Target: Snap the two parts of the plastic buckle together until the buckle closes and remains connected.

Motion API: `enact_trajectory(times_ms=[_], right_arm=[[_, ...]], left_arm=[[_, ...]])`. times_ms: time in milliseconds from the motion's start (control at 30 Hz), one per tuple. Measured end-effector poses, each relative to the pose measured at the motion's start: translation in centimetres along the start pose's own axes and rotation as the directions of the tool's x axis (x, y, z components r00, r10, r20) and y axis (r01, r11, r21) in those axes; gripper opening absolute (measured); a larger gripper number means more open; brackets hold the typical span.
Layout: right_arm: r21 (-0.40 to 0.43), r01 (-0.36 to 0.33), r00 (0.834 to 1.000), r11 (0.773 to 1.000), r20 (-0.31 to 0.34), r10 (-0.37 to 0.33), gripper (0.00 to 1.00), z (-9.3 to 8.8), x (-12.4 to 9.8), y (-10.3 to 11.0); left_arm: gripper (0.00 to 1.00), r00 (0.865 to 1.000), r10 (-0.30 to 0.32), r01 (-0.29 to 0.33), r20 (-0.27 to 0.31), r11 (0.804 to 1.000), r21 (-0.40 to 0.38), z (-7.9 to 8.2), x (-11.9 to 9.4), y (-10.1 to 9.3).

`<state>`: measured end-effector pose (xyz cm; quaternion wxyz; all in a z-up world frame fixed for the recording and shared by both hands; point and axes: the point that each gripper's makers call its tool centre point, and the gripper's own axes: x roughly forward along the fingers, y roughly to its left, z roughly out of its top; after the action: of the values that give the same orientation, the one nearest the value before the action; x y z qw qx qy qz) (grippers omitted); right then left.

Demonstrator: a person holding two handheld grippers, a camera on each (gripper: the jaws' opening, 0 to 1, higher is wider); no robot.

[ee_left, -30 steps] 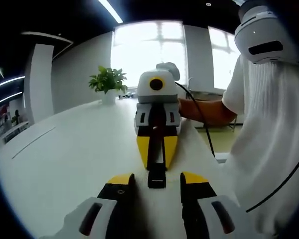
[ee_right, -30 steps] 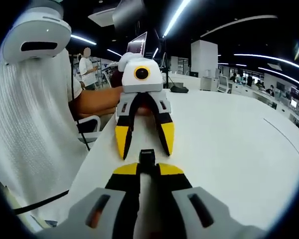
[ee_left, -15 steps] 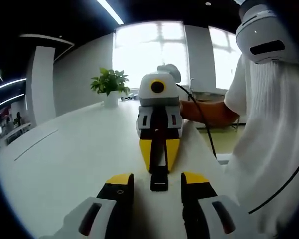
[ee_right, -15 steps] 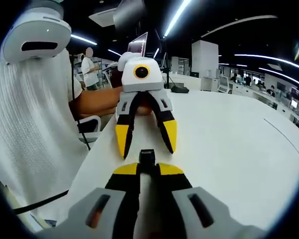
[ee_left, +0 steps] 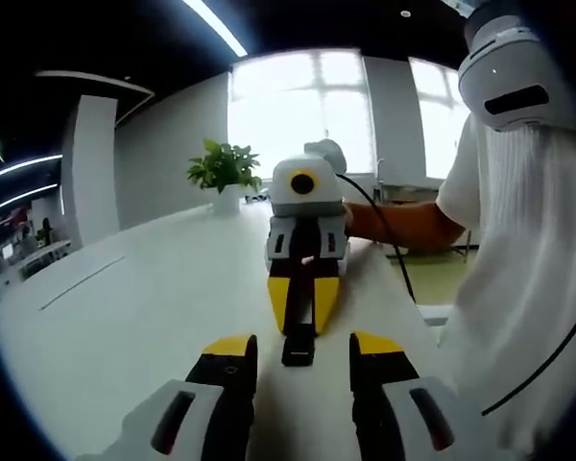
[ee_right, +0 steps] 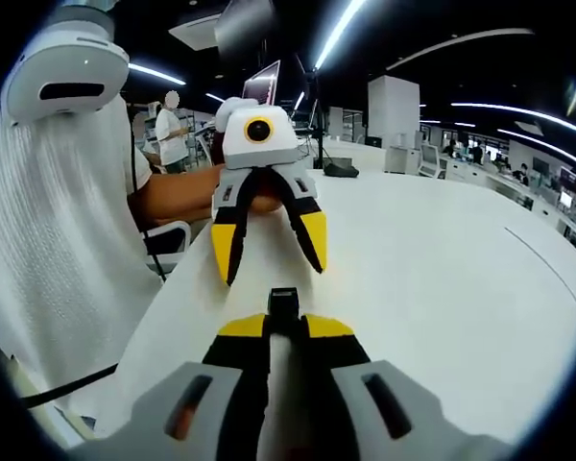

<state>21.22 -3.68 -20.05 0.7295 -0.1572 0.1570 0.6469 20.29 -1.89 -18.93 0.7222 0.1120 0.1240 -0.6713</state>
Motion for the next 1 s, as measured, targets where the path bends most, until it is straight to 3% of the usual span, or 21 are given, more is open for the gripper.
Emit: enact_trajectory(times_ms=[233, 533, 1000], right_arm=[[-0.002, -0.001, 1.0, 1.0, -0.009, 0.001, 0.12, 0.0, 0.0, -1.1], [-0.004, 0.007, 1.0, 1.0, -0.023, -0.007, 0.12, -0.2, -0.2, -3.3], [-0.007, 0.02, 0.999, 1.0, -0.043, -0.02, 0.12, -0.4, -0.3, -6.9]], left_arm=[[0.4, 0.998, 0.065, -0.064, 0.024, 0.998, -0.029, 0.2, -0.6, 1.2], [0.4, 0.98, 0.194, -0.19, 0.046, 0.979, -0.076, 0.0, -1.5, 3.5], [0.39, 0.956, 0.286, -0.279, 0.059, 0.955, -0.103, 0.0, -2.1, 5.1]])
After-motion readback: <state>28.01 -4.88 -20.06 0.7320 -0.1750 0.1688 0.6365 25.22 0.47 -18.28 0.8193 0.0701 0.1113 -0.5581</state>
